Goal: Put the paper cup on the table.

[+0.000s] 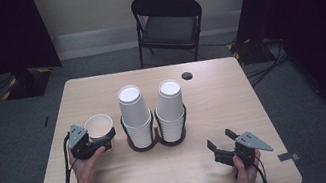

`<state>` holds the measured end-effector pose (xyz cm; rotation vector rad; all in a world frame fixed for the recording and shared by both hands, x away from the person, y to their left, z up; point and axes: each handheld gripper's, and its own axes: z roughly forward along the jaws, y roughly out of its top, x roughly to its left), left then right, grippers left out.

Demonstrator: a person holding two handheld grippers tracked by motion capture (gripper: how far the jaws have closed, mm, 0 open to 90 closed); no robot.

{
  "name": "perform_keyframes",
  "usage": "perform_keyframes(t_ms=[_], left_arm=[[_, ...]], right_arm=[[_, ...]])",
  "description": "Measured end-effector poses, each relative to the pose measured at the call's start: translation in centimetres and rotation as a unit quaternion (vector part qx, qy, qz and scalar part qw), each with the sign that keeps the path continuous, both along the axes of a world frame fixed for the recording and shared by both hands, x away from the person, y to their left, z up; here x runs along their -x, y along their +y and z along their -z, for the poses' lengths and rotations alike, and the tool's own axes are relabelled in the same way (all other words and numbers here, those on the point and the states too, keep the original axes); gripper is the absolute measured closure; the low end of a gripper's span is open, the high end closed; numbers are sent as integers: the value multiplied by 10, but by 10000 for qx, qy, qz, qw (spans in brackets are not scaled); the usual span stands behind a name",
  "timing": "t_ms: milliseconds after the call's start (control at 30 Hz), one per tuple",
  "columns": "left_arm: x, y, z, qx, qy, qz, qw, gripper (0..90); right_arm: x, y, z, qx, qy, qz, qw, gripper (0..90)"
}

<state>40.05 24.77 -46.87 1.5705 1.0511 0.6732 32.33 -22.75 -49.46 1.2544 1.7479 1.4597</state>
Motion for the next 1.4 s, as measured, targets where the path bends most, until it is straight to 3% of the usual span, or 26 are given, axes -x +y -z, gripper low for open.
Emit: perform_keyframes(t_ms=[67, 133, 300, 500, 600, 667, 700, 867, 900, 933, 1100, 1167, 1300, 1400], left_arm=[[-2, -1, 2, 64, 96, -92, 9999, 75], [-4, -2, 8, -129, 204, -166, 9996, 74], [-5, -2, 9, -167, 264, -199, 9993, 87], [-6, -7, 15, -632, 619, -302, 9956, 136], [-2, -8, 13, -782, 613, -348, 9944, 136], [0, -6, 14, -728, 621, -360, 9948, 137], [1, -6, 16, -582, 601, -373, 9958, 139], [4, -3, 21, -633, 749, -352, 9946, 153], [4, -5, 21, -531, 739, -406, 9950, 153], [5, -3, 21, -685, 800, -359, 9938, 153], [6, -2, 27, -844, 1083, -376, 9898, 155], [9, -1, 27, -713, 996, -353, 9918, 155], [13, 1, 27, -749, 1052, -344, 9910, 156], [18, 0, 27, -658, 987, -325, 9924, 155]], right_arm=[[0, 0, 0, 1, 7, 8, 10000, 140], [0, 0, 0, -2, -1, 13, 10000, 140], [0, 0, 0, -1, -9, 16, 10000, 140], [0, 0, 0, 0, -17, 18, 10000, 140], [1, 1, 0, -5, -11, 11, 10000, 140], [1, 1, 0, -6, -9, 8, 10000, 140], [1, 1, 0, -7, -10, 8, 10000, 140], [1, 1, 0, 0, -12, -10, 10000, 139], [1, 1, 0, -4, -10, -7, 10000, 139], [1, 1, 0, -5, -14, -4, 10000, 139], [1, 1, 0, -1, -14, -9, 10000, 139], [1, 1, 0, -3, -14, -15, 10000, 139], [1, 1, 0, -13, -7, -23, 10000, 139], [1, 1, 0, -11, -2, -17, 10000, 139]])
